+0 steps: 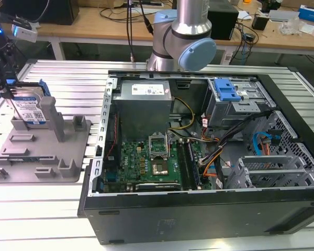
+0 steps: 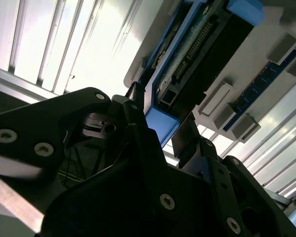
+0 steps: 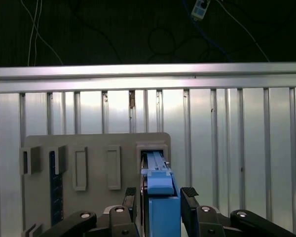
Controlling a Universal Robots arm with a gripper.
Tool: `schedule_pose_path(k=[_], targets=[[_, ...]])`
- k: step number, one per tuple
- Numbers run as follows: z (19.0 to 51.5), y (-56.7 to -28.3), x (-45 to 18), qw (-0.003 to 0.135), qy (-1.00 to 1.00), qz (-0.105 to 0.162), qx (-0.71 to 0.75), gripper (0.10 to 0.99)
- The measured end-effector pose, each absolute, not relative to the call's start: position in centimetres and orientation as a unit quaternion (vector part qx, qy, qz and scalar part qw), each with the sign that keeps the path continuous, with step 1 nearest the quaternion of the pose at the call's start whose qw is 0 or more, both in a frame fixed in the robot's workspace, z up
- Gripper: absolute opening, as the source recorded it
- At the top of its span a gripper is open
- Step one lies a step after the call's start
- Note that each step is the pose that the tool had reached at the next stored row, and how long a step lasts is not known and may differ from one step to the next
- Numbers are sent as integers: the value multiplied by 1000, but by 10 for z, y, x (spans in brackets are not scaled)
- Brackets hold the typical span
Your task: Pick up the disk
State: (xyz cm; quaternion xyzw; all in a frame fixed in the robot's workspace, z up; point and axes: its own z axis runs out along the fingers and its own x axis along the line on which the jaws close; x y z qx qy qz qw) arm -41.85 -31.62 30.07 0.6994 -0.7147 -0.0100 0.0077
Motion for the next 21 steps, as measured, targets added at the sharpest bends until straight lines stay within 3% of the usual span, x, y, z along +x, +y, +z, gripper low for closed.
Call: schedule_pose_path(k=[16, 17, 18, 21], targets=[[299, -316, -419, 8, -715, -10, 699, 482], [299, -316, -419, 8, -715, -10, 699, 467], [299, -316, -419, 8, -715, -10, 699, 396], [299, -316, -419, 8, -715, -10, 699, 396]])
